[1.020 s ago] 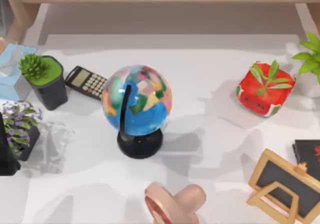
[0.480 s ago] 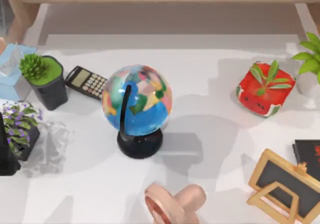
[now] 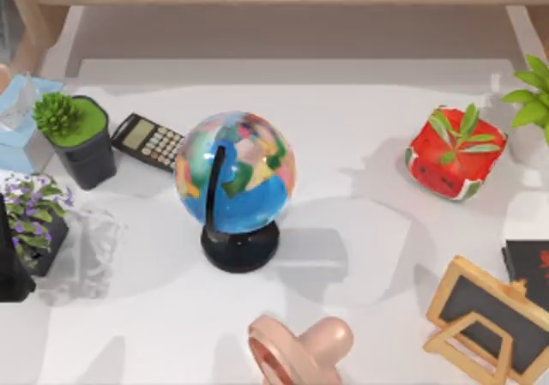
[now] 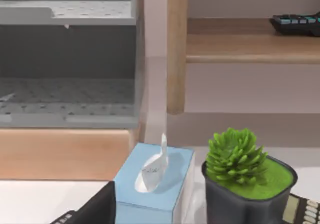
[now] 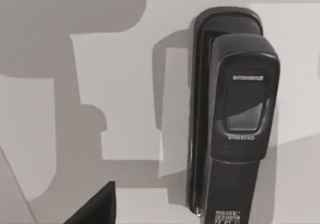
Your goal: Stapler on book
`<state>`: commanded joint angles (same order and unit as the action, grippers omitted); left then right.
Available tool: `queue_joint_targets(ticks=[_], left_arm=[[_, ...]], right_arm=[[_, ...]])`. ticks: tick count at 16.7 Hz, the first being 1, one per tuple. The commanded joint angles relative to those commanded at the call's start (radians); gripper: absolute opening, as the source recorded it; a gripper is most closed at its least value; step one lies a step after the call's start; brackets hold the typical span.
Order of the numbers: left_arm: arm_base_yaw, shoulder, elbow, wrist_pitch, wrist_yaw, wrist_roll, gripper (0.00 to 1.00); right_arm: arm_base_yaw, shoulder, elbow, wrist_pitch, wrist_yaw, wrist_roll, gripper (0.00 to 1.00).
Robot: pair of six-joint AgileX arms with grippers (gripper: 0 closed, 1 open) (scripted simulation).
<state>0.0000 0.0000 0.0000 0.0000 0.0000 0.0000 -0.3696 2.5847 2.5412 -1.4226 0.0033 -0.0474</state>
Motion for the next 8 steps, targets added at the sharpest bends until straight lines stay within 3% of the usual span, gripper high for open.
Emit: queue_joint_targets(ticks=[8], left_arm=[[0.0,0.0,0.0,0.0,0.0,0.0,1.0]], right_arm=[[0.004,0.027,0.027,-0.006,-0.001,0.006,1.0]])
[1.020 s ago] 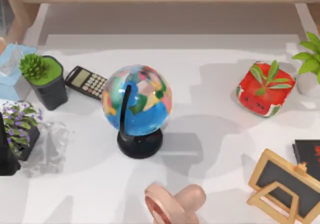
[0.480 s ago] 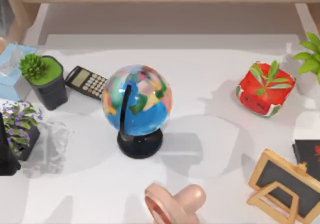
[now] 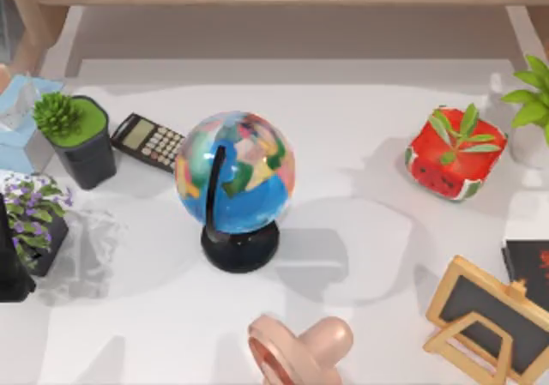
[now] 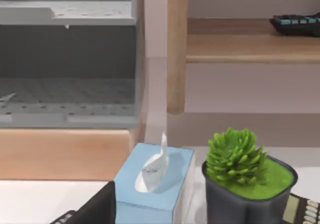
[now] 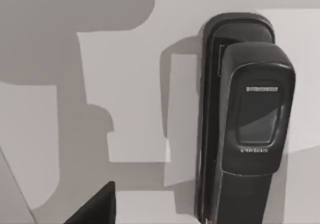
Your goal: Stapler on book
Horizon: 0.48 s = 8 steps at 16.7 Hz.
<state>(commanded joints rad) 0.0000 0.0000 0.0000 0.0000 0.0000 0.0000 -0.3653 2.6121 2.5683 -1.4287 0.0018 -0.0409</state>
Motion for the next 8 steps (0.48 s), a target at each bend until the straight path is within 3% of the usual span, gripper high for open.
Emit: queue_joint_targets(ticks=[8], left_arm=[[0.0,0.0,0.0,0.0,0.0,0.0,1.0]], right_arm=[[-0.006,-0.017,-0.112,0.095,-0.002,-0.007,1.0]])
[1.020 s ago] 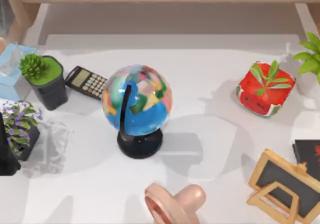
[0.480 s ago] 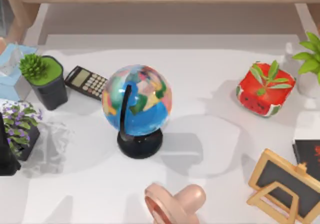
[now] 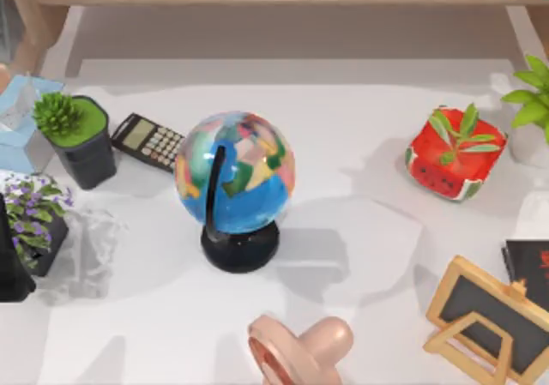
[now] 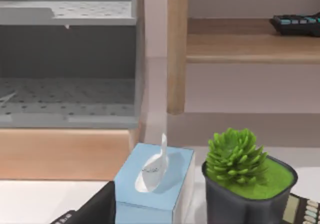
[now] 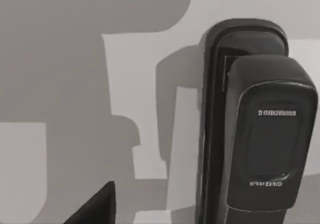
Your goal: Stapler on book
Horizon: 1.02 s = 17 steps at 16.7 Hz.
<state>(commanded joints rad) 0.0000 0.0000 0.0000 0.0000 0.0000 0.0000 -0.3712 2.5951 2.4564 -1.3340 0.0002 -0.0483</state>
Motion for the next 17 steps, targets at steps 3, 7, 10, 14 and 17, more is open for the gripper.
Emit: queue_joint_targets(ticks=[3,7,10,14,17], left_arm=[[0.0,0.0,0.0,0.0,0.0,0.0,1.0],[0.0,0.0,0.0,0.0,0.0,0.0,1.0],[0.0,0.0,0.0,0.0,0.0,0.0,1.0],[0.0,0.0,0.0,0.0,0.0,0.0,1.0],[0.0,0.0,0.0,0.0,0.0,0.0,1.0]], right_arm=[[0.003,-0.01,-0.042,0.033,0.001,0.003,1.0],[0.008,0.006,-0.077,0.088,0.001,0.008,1.0],[0.011,0.017,-0.082,0.101,0.002,0.01,1.0],[0.011,0.017,-0.082,0.101,0.002,0.01,0.85],[0.011,0.017,-0.082,0.101,0.002,0.01,0.62]])
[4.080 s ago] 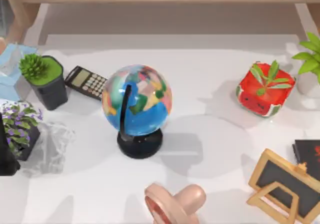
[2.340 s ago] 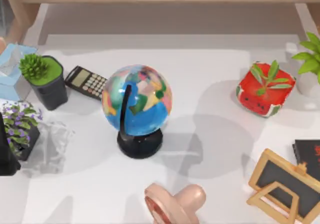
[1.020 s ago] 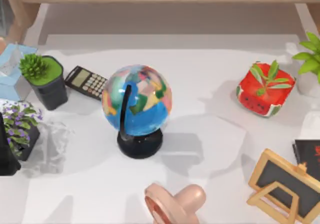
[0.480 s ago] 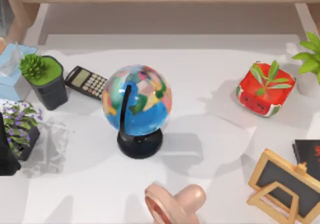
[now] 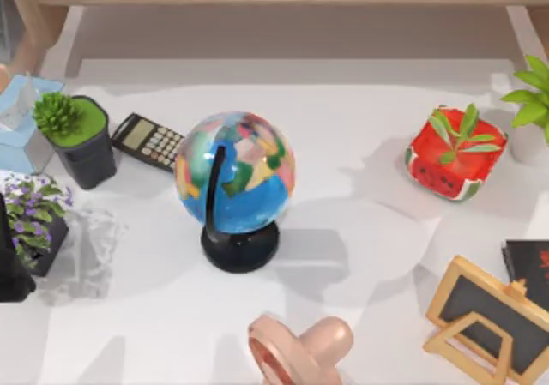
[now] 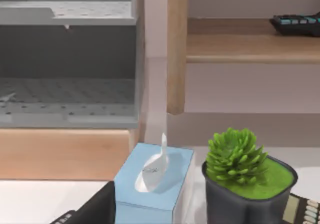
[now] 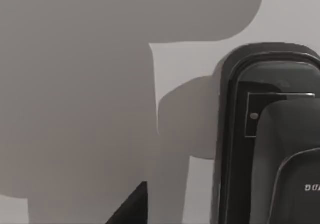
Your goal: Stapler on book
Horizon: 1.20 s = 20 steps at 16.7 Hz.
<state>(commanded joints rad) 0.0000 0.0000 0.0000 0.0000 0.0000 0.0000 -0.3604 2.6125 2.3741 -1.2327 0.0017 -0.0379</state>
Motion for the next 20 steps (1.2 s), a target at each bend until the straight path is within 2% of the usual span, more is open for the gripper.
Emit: queue_joint_targets(ticks=[8,20], left_arm=[[0.0,0.0,0.0,0.0,0.0,0.0,1.0],[0.0,0.0,0.0,0.0,0.0,0.0,1.0]], right_arm=[[0.0,0.0,0.0,0.0,0.0,0.0,0.02],[-0.013,-0.028,-0.012,-0.004,0.001,-0.002,0.0]])
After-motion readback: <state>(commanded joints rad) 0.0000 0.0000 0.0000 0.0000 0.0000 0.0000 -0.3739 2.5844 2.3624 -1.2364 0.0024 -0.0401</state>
